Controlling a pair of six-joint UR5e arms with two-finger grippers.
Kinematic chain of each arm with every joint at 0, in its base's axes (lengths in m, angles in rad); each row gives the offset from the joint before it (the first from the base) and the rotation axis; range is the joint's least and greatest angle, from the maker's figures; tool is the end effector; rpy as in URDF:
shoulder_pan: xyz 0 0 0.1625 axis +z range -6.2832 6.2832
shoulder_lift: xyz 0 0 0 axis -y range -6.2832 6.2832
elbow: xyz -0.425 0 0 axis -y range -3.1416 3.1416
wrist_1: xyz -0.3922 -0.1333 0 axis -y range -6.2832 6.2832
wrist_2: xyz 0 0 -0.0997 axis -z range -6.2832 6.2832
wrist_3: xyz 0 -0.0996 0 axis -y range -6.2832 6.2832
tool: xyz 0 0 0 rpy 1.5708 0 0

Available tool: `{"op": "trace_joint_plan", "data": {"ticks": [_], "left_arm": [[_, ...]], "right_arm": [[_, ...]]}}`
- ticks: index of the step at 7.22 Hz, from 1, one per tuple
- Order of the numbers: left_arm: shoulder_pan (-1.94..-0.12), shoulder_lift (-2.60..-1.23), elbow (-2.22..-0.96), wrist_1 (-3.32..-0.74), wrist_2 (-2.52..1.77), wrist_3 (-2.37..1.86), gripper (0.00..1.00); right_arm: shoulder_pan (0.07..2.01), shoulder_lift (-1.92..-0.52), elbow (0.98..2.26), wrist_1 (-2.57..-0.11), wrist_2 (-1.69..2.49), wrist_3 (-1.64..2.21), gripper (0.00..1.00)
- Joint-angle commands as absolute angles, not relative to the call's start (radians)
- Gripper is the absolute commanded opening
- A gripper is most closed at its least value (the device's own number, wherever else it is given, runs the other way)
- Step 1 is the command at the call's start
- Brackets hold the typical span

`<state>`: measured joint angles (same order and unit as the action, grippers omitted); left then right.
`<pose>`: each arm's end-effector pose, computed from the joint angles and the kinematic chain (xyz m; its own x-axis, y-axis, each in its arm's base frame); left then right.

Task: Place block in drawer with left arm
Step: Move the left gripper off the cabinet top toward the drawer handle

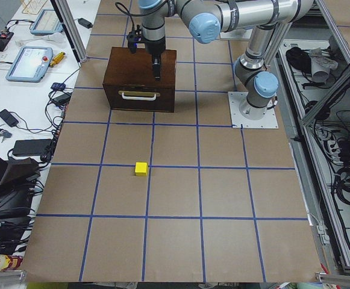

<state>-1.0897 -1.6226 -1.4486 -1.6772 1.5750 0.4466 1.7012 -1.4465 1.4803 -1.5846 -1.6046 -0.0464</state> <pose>0.1179 -0.5130 0.5114 -0.9993 -0.0346 0.0118 -0.0342 0.9988 0.0343 0.1994 -0.5209 0.4695 -0.9838 -0.1765 0.0328 -0.1758 0.9842 0.0215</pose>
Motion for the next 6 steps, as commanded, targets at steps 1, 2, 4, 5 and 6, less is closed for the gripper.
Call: {"op": "trace_joint_plan", "data": {"ticks": [1, 2, 4, 5, 6], "left_arm": [[-0.953, -1.664, -1.45, -1.663, 1.574, 0.648, 1.0], [-0.942, -1.681, -1.439, -1.661, 1.572, 0.652, 1.0], [-0.939, -1.733, -1.437, -1.66, 1.527, 0.649, 1.0], [-0.939, -1.771, -1.437, -1.654, 1.478, 0.65, 1.0], [-0.94, -1.837, -1.445, -1.593, 1.441, 0.656, 1.0]], "right_arm": [[1.701, -1.447, 1.48, -1.585, -1.605, -0.046, 1.0], [1.701, -1.447, 1.48, -1.585, -1.605, -0.046, 1.0], [1.701, -1.447, 1.48, -1.585, -1.605, -0.048, 1.0], [1.701, -1.447, 1.48, -1.585, -1.605, -0.048, 1.0], [1.701, -1.447, 1.48, -1.585, -1.605, -0.048, 1.0]]}}
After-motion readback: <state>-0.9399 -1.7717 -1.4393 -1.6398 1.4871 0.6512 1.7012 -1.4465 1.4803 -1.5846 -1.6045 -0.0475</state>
